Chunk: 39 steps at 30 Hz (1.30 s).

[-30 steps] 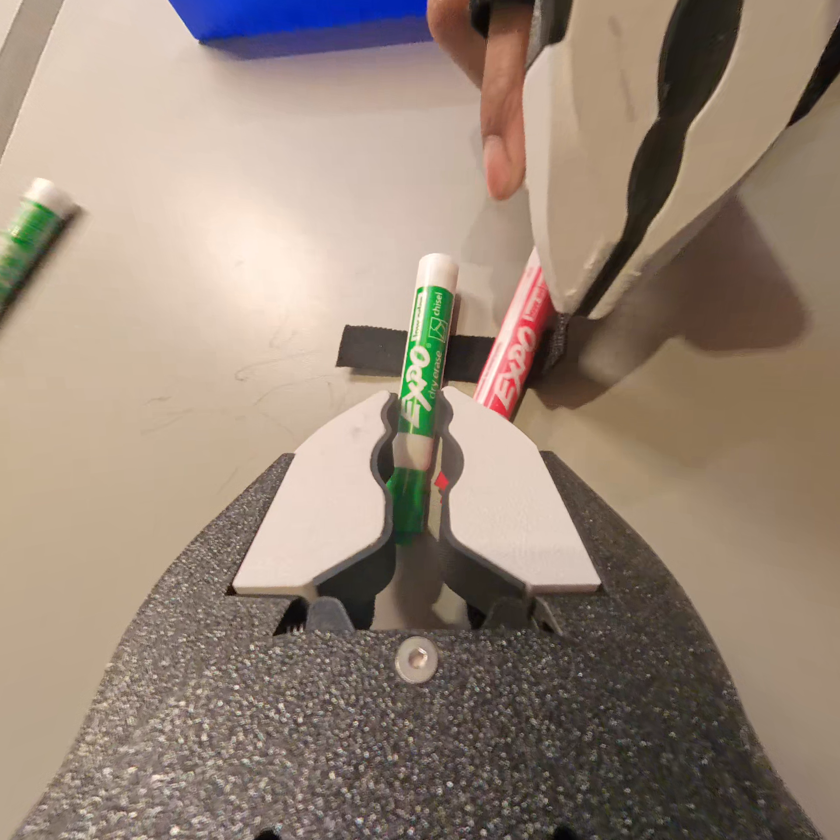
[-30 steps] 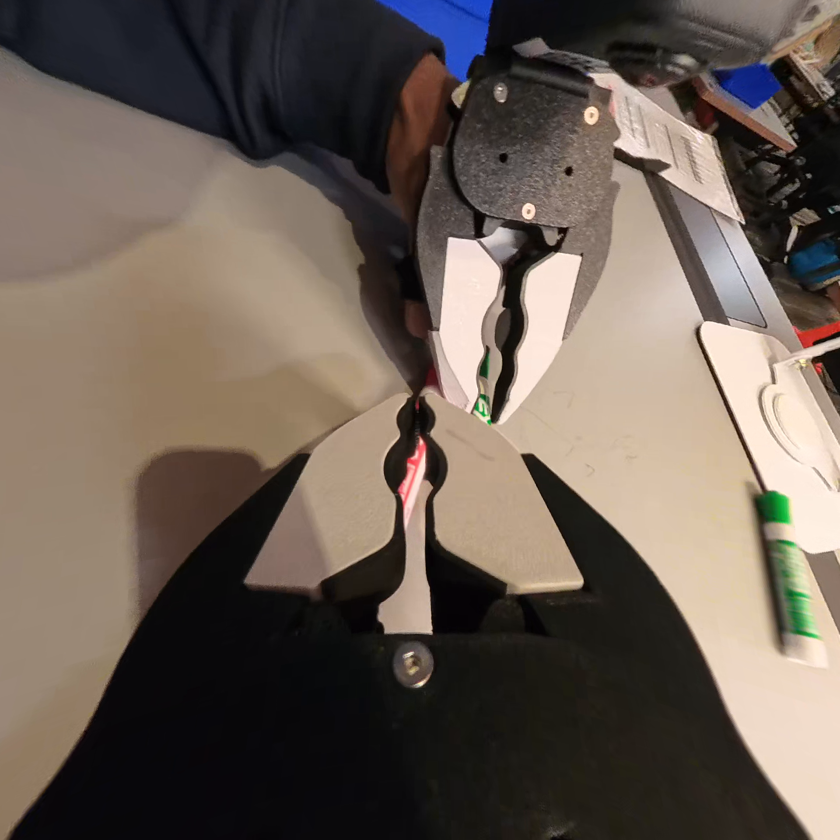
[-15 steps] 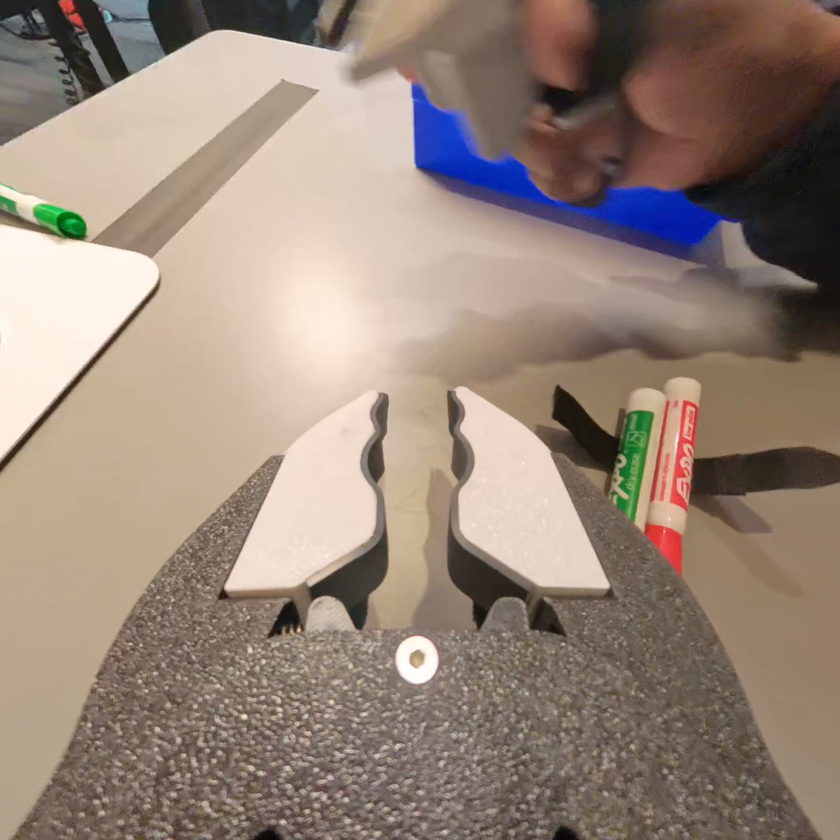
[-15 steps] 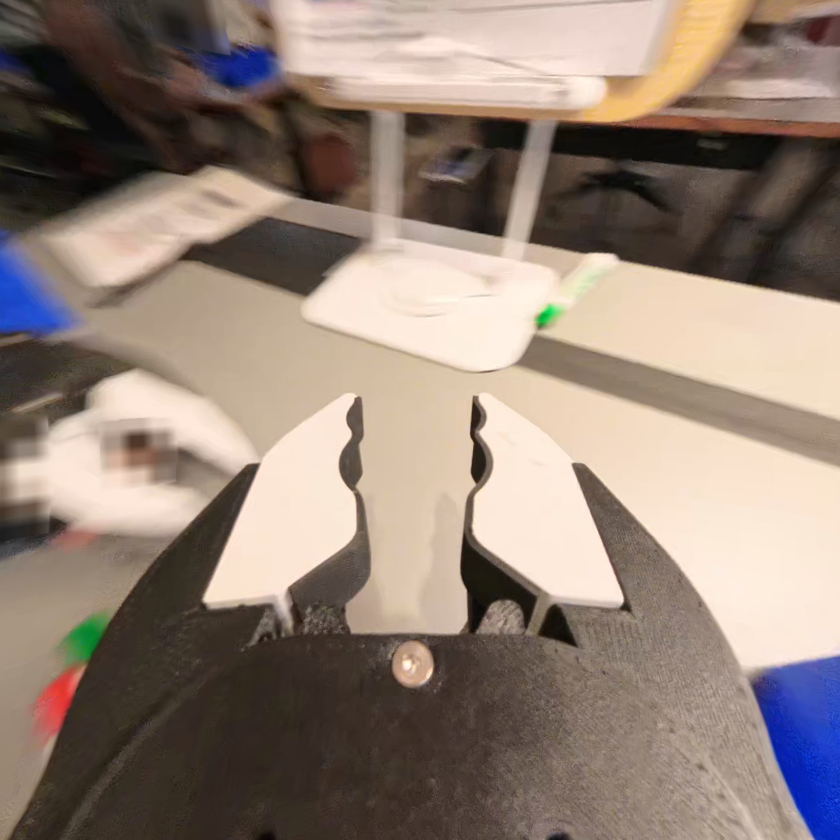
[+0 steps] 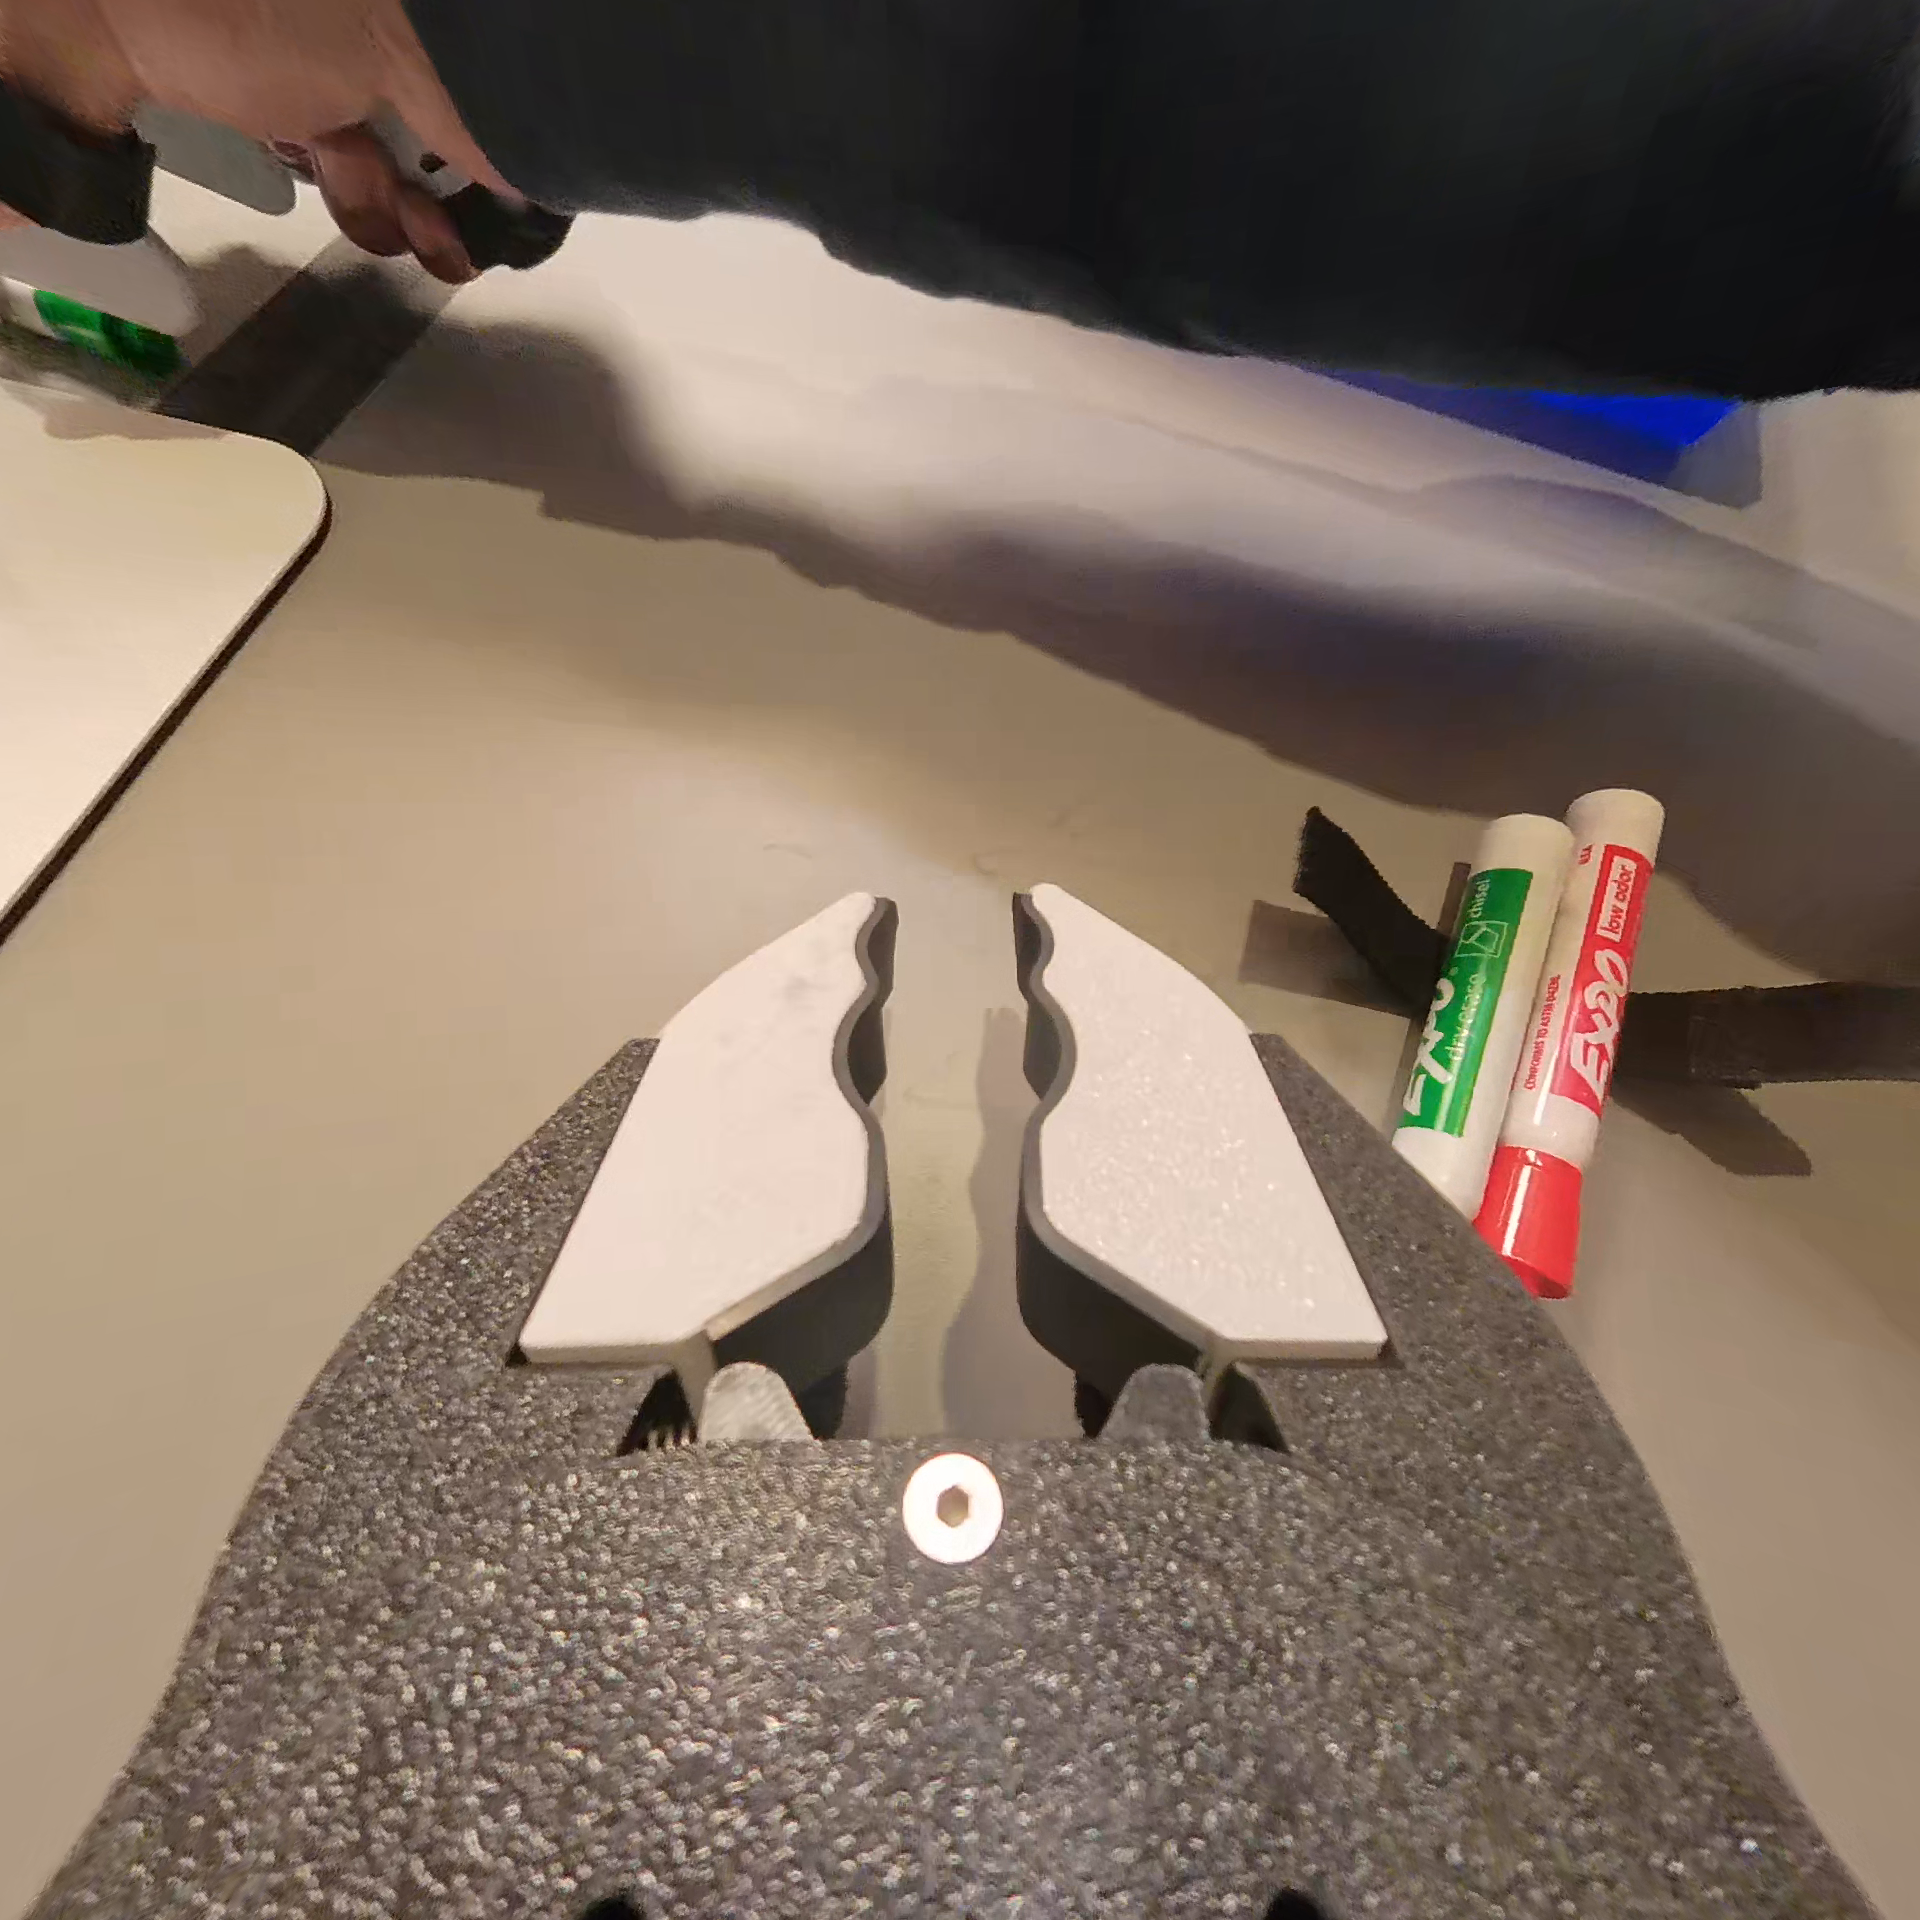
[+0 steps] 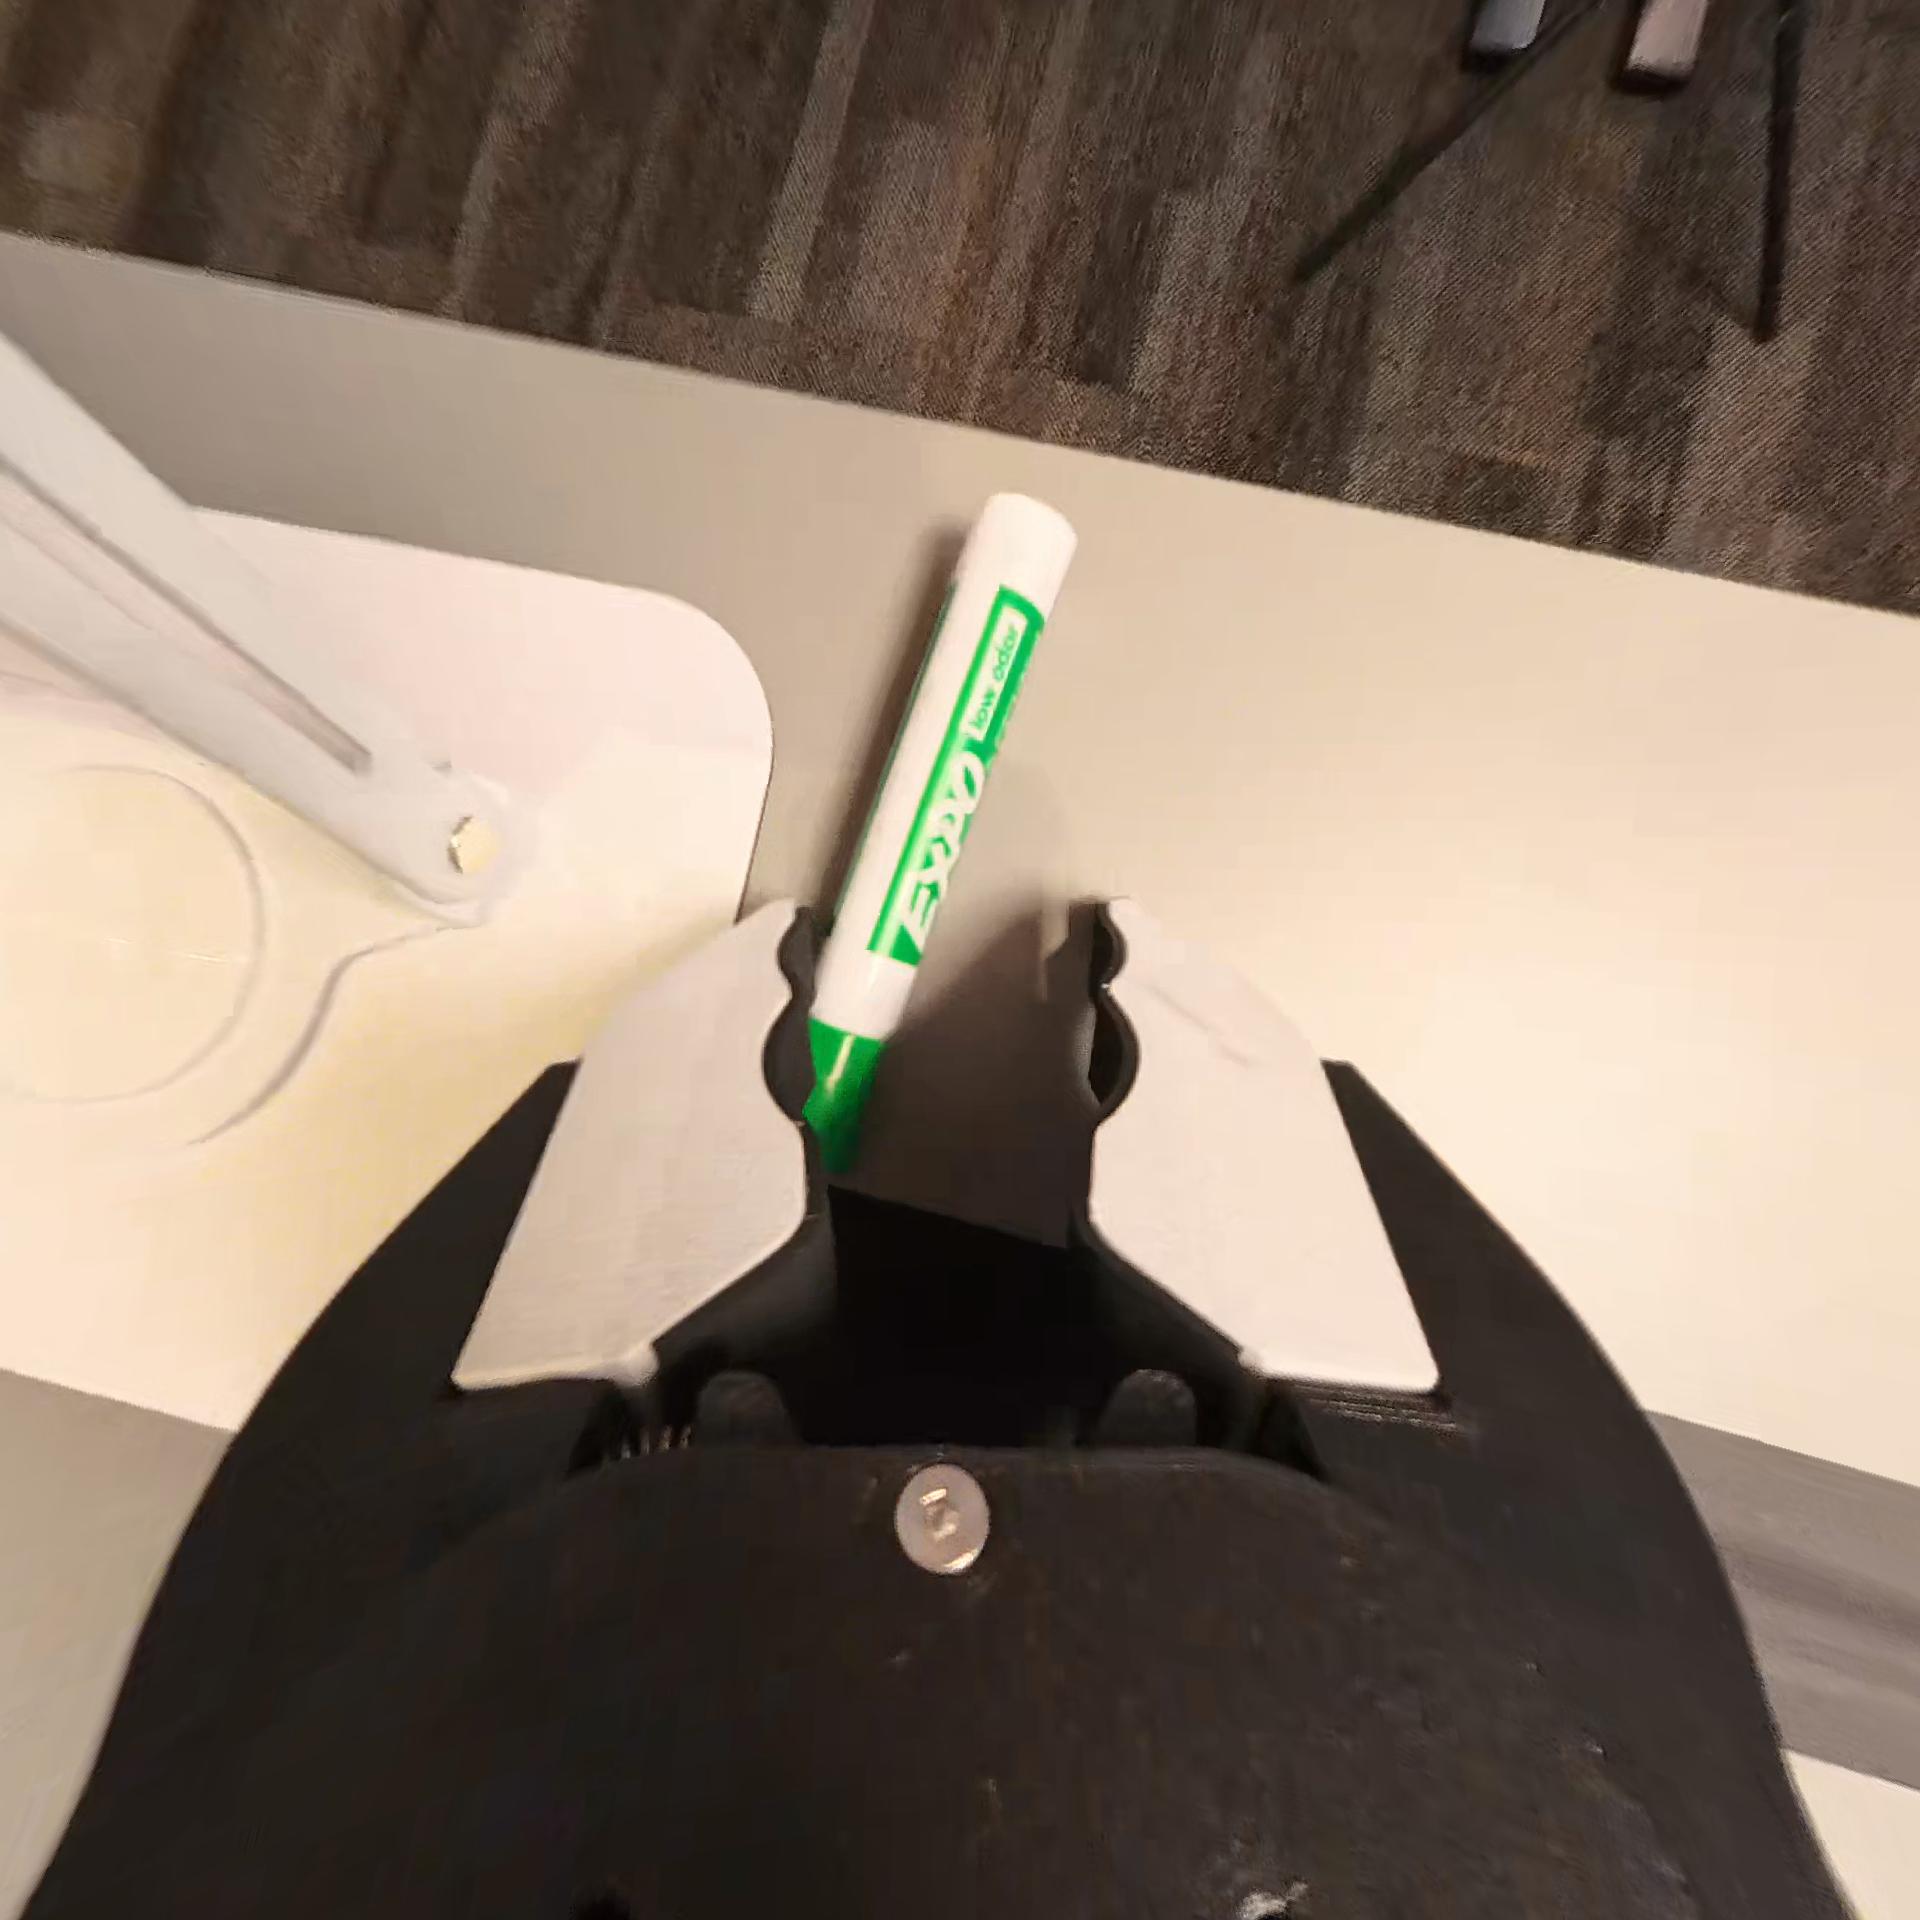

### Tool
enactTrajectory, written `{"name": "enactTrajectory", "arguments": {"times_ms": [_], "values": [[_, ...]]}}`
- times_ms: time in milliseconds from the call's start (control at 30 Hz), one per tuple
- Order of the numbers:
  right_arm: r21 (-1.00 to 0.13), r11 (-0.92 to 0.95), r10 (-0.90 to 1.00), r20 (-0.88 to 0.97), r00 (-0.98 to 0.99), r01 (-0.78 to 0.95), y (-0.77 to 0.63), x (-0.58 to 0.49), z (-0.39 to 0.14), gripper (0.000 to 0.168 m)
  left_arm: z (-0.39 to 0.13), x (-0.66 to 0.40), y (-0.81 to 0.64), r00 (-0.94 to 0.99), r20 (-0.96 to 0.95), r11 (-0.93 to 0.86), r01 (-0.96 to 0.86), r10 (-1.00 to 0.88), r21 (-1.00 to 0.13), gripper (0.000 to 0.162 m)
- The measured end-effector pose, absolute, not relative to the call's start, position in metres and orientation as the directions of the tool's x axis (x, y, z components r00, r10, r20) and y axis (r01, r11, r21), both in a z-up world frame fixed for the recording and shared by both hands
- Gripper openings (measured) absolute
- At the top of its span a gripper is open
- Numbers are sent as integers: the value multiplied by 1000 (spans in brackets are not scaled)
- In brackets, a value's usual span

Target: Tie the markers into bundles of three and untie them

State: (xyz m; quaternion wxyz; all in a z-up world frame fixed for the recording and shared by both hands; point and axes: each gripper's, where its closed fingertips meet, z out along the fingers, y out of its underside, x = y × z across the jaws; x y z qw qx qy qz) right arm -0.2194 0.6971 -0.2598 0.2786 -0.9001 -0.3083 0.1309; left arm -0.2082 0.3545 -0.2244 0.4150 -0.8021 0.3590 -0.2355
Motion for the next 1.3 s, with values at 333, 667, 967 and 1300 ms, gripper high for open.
{"name": "enactTrajectory", "arguments": {"times_ms": [333,667,967,1300], "values": [[-487,-641,676,7,737,593,635,-175,-237,17,-232,-202,348,605,-11,-349,-473,-796,-809,21],[-693,-381,774,122,621,611,460,-82,-95,18,-235,-201,345,596,-61,-322,-514,-801,-795,20],[-565,-651,551,107,828,506,446,122,-162,18,-237,-203,343,606,-120,-302,-546,-786,-781,20],[-305,-752,599,51,799,584,384,174,-236,18,-238,-210,325,635,-120,-326,-539,-763,-777,19]]}}
